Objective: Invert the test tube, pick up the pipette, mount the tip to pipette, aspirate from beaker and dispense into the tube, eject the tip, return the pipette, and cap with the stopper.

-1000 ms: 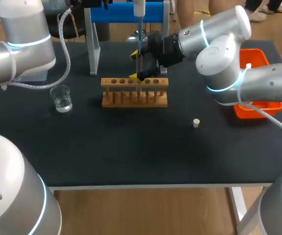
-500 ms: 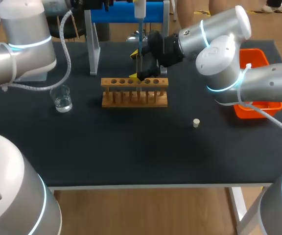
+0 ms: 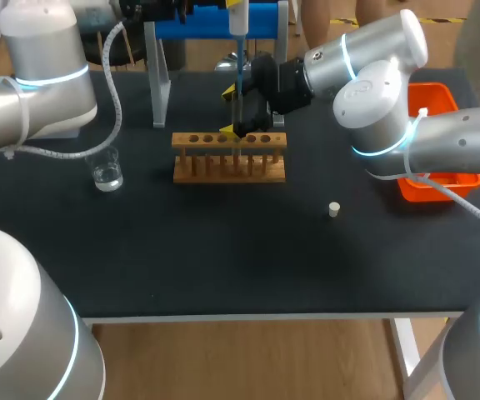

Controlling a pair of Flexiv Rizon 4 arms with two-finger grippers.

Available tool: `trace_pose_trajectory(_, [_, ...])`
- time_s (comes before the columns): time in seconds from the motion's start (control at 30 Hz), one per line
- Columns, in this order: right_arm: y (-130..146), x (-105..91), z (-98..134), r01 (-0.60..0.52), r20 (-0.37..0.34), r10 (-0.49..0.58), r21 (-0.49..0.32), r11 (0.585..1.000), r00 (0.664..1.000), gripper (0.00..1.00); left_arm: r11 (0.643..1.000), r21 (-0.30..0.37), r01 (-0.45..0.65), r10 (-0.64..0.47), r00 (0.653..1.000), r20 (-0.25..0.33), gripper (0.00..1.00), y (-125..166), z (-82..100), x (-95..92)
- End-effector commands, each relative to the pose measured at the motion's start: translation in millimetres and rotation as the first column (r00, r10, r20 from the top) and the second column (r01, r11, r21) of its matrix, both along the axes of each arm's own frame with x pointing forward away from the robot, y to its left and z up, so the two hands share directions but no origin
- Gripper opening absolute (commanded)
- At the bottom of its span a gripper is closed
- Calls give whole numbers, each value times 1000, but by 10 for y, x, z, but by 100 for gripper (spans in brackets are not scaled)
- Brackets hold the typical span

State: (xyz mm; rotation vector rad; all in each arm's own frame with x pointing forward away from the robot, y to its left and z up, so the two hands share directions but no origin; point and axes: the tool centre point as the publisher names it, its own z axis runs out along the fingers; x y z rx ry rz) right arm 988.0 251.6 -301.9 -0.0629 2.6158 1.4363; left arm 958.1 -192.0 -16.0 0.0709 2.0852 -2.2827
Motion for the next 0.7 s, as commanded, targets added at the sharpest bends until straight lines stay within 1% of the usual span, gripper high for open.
trace_pose_trajectory(0.03, [-1,7,4,-1,-2,1,-4,1000,1000,100,1000,0,-3,3,1000,-1,0,-2,-17,-8])
trace_pose_trajectory(0.33, [-1,7,4,-1,-2,1,-4,1000,1000,100,1000,11,-4,3,1000,7,0,0,-41,-4])
trace_pose_trajectory(0.7, [-1,7,4,-1,-2,1,-4,1000,1000,100,1000,15,3,-3,999,39,0,13,-74,3])
